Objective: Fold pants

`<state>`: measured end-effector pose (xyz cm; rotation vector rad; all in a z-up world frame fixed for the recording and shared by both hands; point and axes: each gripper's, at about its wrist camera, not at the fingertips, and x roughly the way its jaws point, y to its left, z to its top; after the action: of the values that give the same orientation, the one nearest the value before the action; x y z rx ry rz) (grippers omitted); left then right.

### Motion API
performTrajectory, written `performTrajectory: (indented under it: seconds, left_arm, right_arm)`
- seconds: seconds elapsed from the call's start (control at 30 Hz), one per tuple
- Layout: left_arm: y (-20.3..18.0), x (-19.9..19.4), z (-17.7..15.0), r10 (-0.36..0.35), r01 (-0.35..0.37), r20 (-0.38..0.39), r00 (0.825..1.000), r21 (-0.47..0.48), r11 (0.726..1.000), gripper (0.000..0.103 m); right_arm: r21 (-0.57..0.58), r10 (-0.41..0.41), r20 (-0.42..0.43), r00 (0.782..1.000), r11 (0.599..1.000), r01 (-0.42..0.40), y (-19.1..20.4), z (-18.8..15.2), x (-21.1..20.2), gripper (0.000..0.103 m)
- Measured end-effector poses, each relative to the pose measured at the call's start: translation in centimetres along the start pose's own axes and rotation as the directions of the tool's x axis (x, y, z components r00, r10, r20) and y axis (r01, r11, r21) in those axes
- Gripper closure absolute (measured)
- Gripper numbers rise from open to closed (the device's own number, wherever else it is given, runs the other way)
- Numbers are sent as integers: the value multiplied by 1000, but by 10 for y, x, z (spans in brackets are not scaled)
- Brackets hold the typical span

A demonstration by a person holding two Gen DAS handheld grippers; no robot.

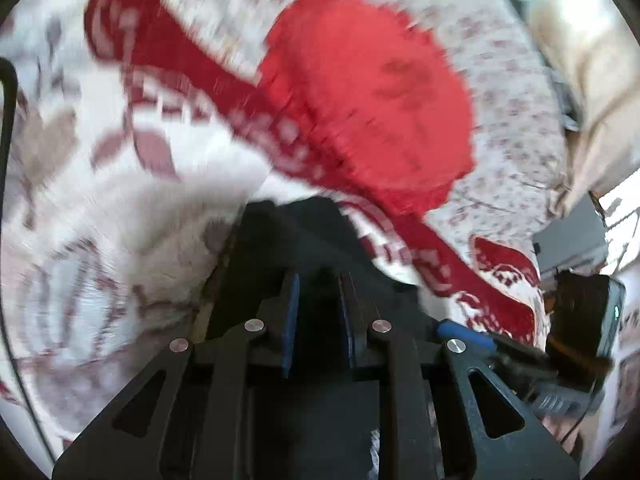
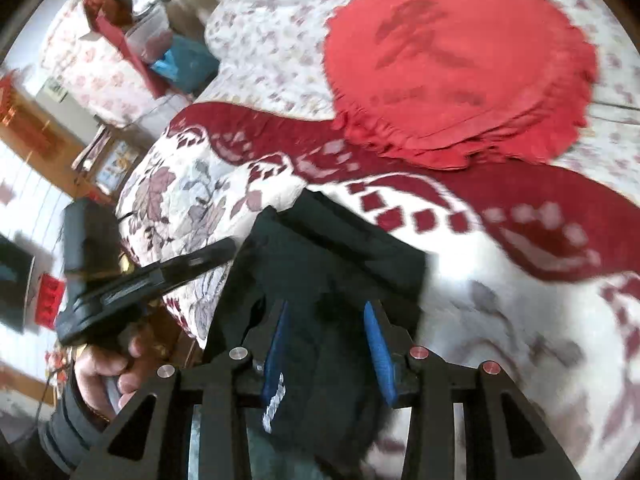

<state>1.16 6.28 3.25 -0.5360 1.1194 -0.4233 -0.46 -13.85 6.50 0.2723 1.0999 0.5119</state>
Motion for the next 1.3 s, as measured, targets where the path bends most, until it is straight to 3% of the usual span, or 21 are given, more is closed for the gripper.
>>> performTrajectory:
  seconds: [0.07, 0.2, 0.4, 0.53, 0.57, 0.63, 0.7, 0.77, 0.83, 0.93, 1.0, 1.13, 1.17, 1.2, 1.27, 1.3]
  left_arm:
    - [11, 21, -5, 20, -21, -35, 999, -28, 999, 89]
    - [18, 22, -7, -3, 3, 6, 1000, -42, 999, 92]
    - [12, 22, -10, 21, -21, 30, 999, -13, 1000, 92]
    - [9, 14, -10, 15, -14, 50, 999, -23, 1000, 92]
    - [10, 0, -14, 5, 0, 91, 996, -52, 999, 92]
    - [12, -27, -26, -19, 35, 188, 982, -82, 996, 81]
    - [17, -48, -42, -24, 50, 267, 963, -91, 995, 45]
    - [24, -53, -54, 18, 12, 297, 955, -99, 995, 37]
    - [37, -46, -56, -1, 39, 239, 971, -152, 988, 37]
    - [55, -30, -51, -73, 107, 145, 987, -236, 966, 37]
    - [55, -20, -49, -120, 140, 96, 988, -235, 962, 36]
    - [55, -18, -47, -179, 191, 73, 981, -221, 956, 35]
    - [54, -19, -48, -173, 186, 75, 982, -221, 957, 38]
    - [52, -20, -49, -155, 167, 73, 985, -219, 961, 51]
    - [47, -24, -52, -131, 145, 80, 988, -200, 969, 63]
    - [40, -27, -52, -109, 122, 88, 990, -163, 979, 68]
  right_arm:
    - [-6, -85, -64, 994, 996, 85, -11, 0, 28, 67]
    - [-16, -88, -78, 993, 996, 87, -16, -1, 37, 66]
    - [6, -41, -58, 997, 999, 41, -28, -4, 34, 64]
    - [88, 46, -5, 999, 995, -45, -41, -6, 18, 63]
    - [121, 70, 22, 997, 990, -72, -45, -7, 13, 63]
    - [218, 128, 106, 986, 965, -148, -60, -12, -4, 60]
    - [354, 182, 188, 965, 904, -239, -83, -24, -17, 52]
    - [425, 195, 186, 963, 868, -258, -96, -33, -17, 46]
    - [465, 241, 136, 961, 841, -277, -102, -37, -6, 45]
    - [485, 257, 27, 966, 842, -238, -98, -38, 13, 42]
    - [490, 272, -12, 962, 840, -231, -97, -39, 20, 41]
    - [467, 312, -28, 950, 844, -264, -95, -37, 27, 41]
    - [455, 322, -34, 946, 848, -272, -96, -35, 28, 45]
    - [441, 326, -39, 945, 854, -276, -96, -33, 30, 49]
    - [421, 333, -47, 942, 862, -284, -95, -31, 32, 73]
    - [401, 333, -44, 942, 869, -289, -93, -32, 29, 77]
